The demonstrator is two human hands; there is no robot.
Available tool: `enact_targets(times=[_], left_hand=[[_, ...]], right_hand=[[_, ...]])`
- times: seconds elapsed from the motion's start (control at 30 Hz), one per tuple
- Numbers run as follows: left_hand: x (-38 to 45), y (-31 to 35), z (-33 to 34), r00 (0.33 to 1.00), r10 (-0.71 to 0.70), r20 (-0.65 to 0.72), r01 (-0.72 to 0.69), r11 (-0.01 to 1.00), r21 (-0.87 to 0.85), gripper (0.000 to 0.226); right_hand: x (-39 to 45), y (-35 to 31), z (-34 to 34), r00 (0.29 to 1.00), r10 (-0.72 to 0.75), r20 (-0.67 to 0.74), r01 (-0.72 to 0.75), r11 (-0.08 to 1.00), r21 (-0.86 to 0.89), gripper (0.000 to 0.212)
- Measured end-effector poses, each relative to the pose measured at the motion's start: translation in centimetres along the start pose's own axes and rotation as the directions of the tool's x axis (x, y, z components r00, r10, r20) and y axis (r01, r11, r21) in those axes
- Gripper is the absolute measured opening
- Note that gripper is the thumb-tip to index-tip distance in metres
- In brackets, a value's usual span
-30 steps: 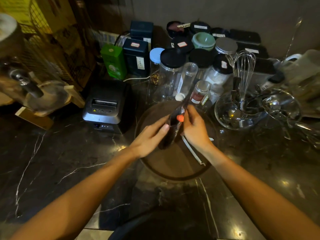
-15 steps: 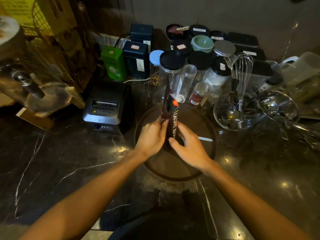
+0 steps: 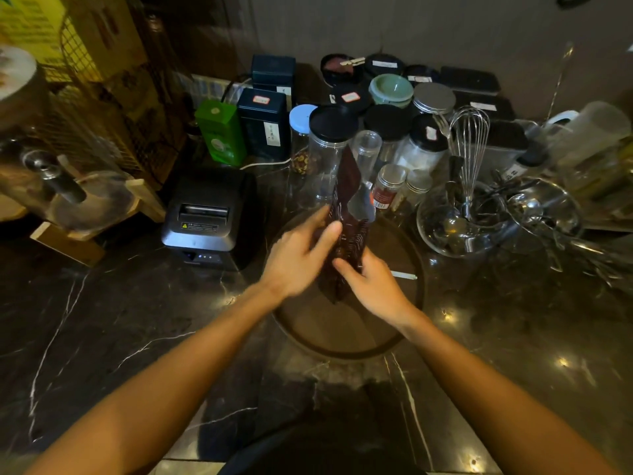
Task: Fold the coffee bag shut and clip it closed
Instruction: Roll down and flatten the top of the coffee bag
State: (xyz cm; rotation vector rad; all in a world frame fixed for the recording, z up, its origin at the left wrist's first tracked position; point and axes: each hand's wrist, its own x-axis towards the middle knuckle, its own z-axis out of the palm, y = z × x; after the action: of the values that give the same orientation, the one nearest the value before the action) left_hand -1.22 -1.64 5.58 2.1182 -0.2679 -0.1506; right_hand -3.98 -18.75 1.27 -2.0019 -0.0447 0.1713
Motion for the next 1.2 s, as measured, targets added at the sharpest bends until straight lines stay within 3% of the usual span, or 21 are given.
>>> enact_targets(times=[0.07,0.2,0.27,0.33,0.5,0.6,0.77,0.9,1.0,1.2], left_hand=[[0.8,-0.7,-0.7,1.000,-0.012,-0.017,0.008,0.982,-0.190,0.064],[2.8,-1.5,-0.9,0.988,-0.083,0.128,0.122,0.934,-0.337,0.105],[3.4,-1.7,-1.0,0.982,-0.087,0.170,0.147,0.912,-0.383,0.095],[3.8,-1.8,-1.2,0.985,-0.099,0.138,0.149,0.892,-0.426,0.071],[3.6,-1.8,-1.1,0.983,-0.147,0.107,0.182,0.791,-0.584,0.032],[3.4,-1.9,-0.7,0.981,-0.165,0.104,0.194,0.767,-0.612,0.032],[2.9,-1.8,0.2,0.981,-0.167,0.101,0.192,0.730,-0.656,0.039],[3.2,-1.5,0.3,0.968,-0.247,0.032,0.203,0.707,-0.678,0.039],[3.3,-1.4,0.5,0.961,-0.277,0.004,0.209,0.713,-0.670,0.038],[3.2,-1.6,0.3,0.950,-0.313,-0.014,0.213,0.677,-0.705,0.037]], right_hand=[[0.2,0.2,-0.6,0.999,0.002,0.037,-0.004,0.998,0.061,0.031],[0.9,-0.1,-2.0,0.988,0.053,0.144,-0.079,0.980,0.180,0.030],[1.2,-0.4,-2.6,0.971,0.100,0.217,-0.152,0.959,0.237,0.030],[1.2,-0.6,-3.0,0.951,0.131,0.282,-0.219,0.925,0.309,0.034],[1.1,-0.1,-3.1,0.942,0.161,0.293,-0.291,0.827,0.481,0.043],[0.6,0.0,-2.6,0.941,0.154,0.301,-0.297,0.804,0.516,0.049],[0.6,1.2,-1.2,0.970,0.126,0.206,-0.209,0.867,0.453,0.052],[0.4,2.4,-0.7,0.969,0.160,0.187,-0.228,0.870,0.437,0.029],[-0.1,2.7,-0.3,0.959,0.218,0.184,-0.278,0.859,0.430,0.023],[0.7,1.3,-0.8,0.967,0.189,0.169,-0.246,0.861,0.445,0.040]])
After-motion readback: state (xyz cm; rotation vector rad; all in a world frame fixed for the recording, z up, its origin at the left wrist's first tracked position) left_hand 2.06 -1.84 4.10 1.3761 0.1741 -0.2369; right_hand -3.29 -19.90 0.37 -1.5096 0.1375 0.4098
